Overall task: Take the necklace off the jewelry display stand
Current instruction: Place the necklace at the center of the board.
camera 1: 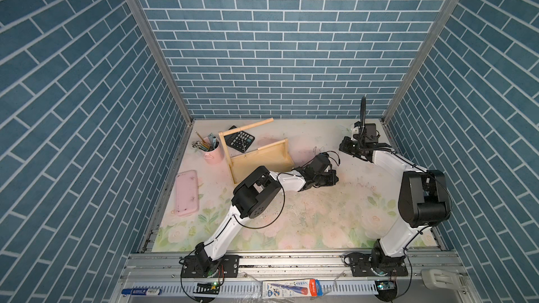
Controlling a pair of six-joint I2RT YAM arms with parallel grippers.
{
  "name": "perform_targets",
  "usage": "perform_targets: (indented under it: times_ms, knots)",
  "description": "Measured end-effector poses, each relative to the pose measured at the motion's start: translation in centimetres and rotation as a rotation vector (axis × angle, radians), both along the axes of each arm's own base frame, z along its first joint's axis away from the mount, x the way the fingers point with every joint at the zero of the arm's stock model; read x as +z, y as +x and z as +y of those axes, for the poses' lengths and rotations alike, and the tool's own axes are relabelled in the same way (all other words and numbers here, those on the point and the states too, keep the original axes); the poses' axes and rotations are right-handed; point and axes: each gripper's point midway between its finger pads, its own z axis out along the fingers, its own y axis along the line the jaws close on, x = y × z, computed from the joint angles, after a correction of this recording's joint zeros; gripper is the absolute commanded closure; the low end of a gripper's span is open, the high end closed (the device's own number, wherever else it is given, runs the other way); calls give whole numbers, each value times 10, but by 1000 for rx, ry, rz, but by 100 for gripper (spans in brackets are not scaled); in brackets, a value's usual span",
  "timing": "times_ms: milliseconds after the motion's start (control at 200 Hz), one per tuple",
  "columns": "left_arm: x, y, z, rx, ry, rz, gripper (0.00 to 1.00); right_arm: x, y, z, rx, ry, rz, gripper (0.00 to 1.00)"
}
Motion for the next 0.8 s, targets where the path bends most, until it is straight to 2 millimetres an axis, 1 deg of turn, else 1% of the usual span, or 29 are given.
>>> perform_targets:
  times_ms: [200,475,800]
  knots:
    - [8,3,-6,0,-13,-5,96,-5,1,-2,-3,2,11,100]
    - [2,-1,-7,3,-8,23,96,-18,1,-4,-3,5,42,100]
    - [-2,-10,-9,-5,5,52,94,-19,1,-3,-1,6,42,100]
